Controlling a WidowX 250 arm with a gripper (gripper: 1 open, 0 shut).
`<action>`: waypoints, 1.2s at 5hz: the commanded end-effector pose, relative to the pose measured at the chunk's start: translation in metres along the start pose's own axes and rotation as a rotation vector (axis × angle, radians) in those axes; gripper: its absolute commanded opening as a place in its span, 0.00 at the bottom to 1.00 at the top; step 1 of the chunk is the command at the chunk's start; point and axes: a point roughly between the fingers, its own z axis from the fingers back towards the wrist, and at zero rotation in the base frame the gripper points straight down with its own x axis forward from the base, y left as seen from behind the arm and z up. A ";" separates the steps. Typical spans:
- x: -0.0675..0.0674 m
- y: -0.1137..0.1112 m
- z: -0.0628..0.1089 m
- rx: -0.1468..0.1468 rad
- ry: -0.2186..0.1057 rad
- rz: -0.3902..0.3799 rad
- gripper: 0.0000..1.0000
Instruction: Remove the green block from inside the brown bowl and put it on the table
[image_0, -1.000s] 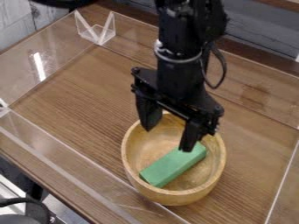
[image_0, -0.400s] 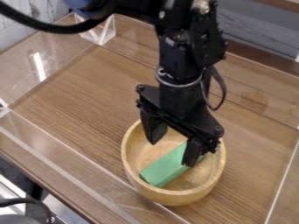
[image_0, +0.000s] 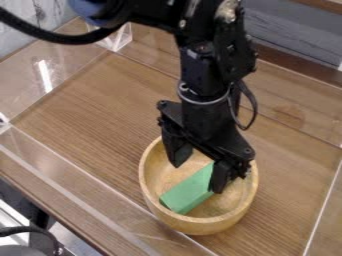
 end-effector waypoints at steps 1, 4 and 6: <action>0.005 0.003 0.003 -0.008 -0.030 0.001 1.00; 0.008 0.010 -0.002 -0.026 -0.045 -0.003 1.00; 0.008 0.013 -0.003 -0.036 -0.059 -0.004 1.00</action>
